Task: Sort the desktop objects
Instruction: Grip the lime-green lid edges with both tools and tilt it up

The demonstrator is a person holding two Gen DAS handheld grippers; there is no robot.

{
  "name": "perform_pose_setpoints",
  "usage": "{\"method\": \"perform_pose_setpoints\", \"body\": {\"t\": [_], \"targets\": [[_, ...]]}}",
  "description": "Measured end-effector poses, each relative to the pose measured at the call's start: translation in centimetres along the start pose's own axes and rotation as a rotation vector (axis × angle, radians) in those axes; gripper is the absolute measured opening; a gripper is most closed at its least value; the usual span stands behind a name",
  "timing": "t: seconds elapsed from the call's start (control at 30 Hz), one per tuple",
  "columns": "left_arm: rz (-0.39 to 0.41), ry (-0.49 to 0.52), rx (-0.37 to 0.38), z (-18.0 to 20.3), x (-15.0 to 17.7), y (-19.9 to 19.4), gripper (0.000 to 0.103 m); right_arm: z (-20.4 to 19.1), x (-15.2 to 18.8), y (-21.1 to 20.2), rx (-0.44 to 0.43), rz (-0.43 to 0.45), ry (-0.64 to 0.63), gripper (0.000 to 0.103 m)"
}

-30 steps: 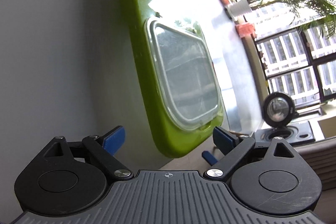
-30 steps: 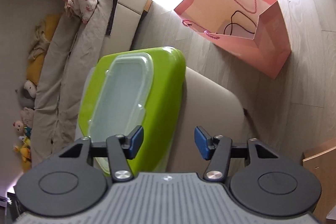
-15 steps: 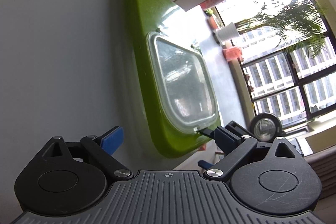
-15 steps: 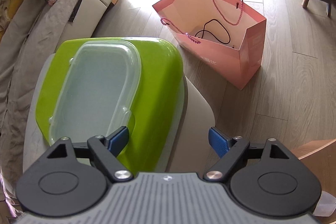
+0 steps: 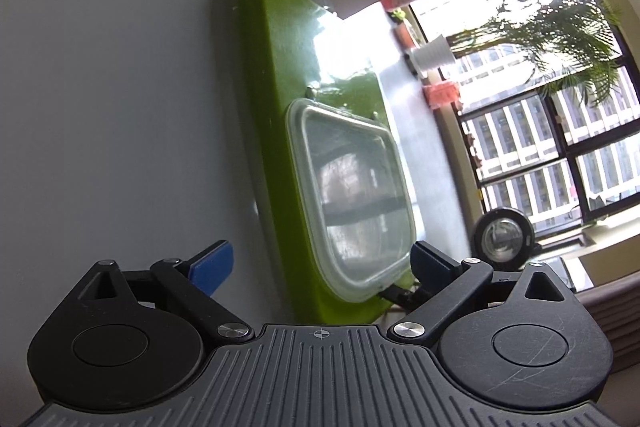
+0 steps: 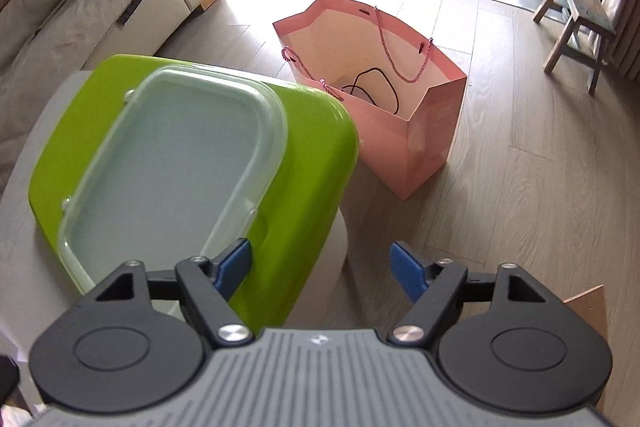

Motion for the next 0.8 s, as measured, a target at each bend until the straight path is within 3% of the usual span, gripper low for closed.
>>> {"method": "perform_pose_setpoints", "body": {"t": [0.1,0.17,0.37,0.5,0.6,0.63,0.8], "targets": [[0.008,-0.018,0.015,-0.1,-0.1,0.0,0.098,1.5,1.2,-0.3,-0.055,-0.002,0.016,0.068],[0.012,-0.022,0.025,0.0,-0.3,0.1,0.098,2.2,1.9,1.1,-0.205,-0.039,0.119,0.054],[0.019,-0.065,0.071,-0.4,-0.5,0.0,0.099,4.9,3.3,4.5,-0.656,-0.146,0.419,0.054],[0.012,-0.095,0.098,-0.6,-0.5,0.2,0.099,5.8,4.1,6.7,-0.846,-0.135,0.503,0.063],[0.004,-0.107,0.098,-0.9,-0.4,0.7,0.099,6.0,4.1,6.8,-0.903,-0.105,0.525,0.055],[0.001,-0.107,0.096,-0.9,-0.4,0.9,0.099,6.1,4.0,6.7,-0.910,-0.100,0.530,0.038],[-0.051,-0.104,0.132,-0.6,0.2,2.0,0.099,6.7,3.3,4.6,-0.836,-0.127,0.538,0.038]]}}
Point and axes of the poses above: each gripper's, at about its wrist camera, not at the fingertips, and y roughly the way its jaws point, z to its right, x to its underside, the point moved 8 cm from there along y, roughly the way its jaws point, and after that the axes turned 10 degrees about x, right-handed, at the moved point
